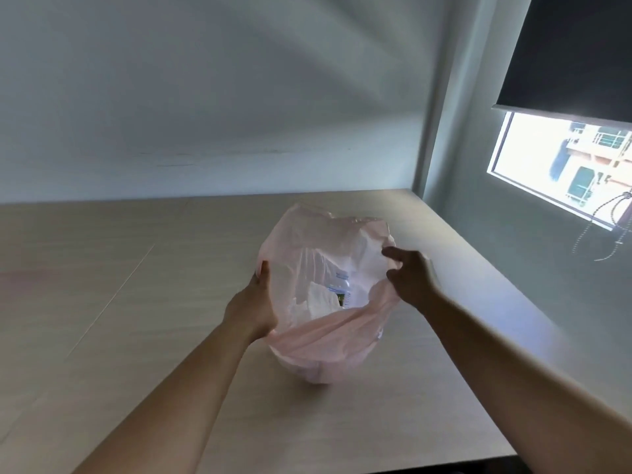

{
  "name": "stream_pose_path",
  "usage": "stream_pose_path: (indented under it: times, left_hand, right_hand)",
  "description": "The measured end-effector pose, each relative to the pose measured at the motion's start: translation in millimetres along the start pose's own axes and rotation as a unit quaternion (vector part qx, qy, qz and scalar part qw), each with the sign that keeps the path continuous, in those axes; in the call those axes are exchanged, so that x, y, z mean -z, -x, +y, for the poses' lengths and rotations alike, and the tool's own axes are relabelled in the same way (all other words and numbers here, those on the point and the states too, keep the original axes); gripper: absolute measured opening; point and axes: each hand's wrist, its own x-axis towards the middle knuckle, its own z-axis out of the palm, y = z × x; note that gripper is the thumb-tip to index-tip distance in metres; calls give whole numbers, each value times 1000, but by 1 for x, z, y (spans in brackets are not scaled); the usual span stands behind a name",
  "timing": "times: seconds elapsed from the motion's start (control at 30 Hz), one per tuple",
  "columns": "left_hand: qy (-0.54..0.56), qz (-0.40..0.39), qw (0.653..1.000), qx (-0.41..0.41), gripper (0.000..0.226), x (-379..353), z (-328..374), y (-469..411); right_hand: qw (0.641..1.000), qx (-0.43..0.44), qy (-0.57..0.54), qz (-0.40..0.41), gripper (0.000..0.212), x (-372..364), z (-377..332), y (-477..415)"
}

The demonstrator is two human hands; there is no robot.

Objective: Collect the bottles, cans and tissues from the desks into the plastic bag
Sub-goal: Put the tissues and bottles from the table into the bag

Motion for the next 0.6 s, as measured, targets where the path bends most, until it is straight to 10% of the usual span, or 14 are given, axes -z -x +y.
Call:
stream_pose_path:
  times: [0.23, 0.6]
  left_hand:
    - [-50, -115, 992, -11, 98, -45, -23, 13]
    - [-30, 61, 998, -11, 91, 17, -22, 4]
  right_hand:
    - [981, -73, 167, -60, 57, -18, 35, 27]
    - [975, -84, 199, 50, 74, 0, 8, 35]
